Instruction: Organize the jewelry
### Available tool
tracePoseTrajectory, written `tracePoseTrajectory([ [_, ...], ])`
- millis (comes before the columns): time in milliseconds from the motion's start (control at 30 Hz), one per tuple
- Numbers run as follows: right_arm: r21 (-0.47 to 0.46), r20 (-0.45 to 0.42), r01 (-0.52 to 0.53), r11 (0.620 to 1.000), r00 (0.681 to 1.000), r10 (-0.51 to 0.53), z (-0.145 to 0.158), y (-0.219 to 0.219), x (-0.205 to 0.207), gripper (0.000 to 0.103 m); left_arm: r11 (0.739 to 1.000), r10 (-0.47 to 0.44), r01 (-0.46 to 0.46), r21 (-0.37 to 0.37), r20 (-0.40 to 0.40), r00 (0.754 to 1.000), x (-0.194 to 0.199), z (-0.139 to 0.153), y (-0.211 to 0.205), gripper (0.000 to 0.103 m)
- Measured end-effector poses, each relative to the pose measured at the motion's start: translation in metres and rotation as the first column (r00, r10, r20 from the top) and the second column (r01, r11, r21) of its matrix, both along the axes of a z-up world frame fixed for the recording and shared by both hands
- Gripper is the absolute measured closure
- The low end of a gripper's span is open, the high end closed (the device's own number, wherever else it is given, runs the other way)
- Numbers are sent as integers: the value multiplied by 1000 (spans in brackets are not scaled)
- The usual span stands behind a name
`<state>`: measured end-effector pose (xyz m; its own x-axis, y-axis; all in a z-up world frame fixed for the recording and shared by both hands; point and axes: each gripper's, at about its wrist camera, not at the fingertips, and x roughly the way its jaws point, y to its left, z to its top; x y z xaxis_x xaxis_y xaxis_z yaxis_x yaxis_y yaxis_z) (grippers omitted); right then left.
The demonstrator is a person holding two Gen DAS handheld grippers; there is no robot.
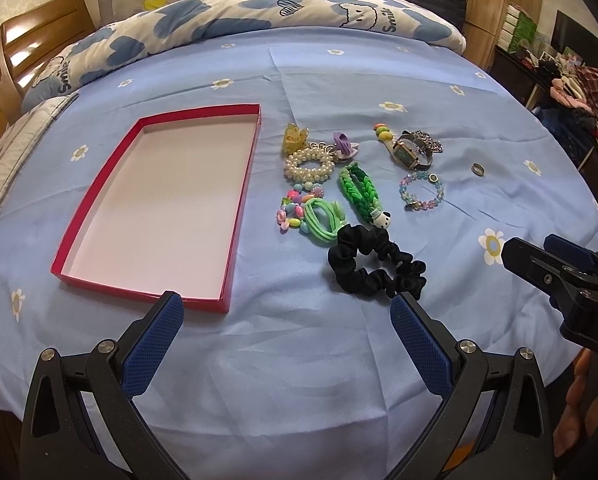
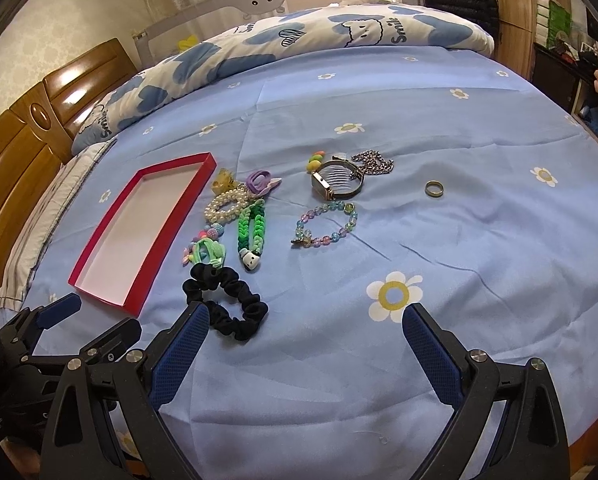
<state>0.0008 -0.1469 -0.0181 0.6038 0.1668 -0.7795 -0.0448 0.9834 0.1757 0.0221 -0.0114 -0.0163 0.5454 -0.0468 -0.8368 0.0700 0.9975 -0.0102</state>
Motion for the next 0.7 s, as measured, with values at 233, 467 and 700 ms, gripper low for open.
tracePoseTrajectory([
  [233, 4, -9, 0, 1000, 1000, 0, -1, -3, 6, 5, 1000, 1, -1, -8, -5, 1000, 5, -1, 2, 0],
  [467, 1, -10, -1, 1000, 1000, 1, -2, -4, 9, 5, 1000, -6, 6, -9, -8, 1000, 7, -2, 1, 0],
  [700, 13, 0, 6, 1000, 1000, -6, -7, -9, 16, 7, 995, -44, 43, -86, -6, 999, 8, -2, 2, 0],
])
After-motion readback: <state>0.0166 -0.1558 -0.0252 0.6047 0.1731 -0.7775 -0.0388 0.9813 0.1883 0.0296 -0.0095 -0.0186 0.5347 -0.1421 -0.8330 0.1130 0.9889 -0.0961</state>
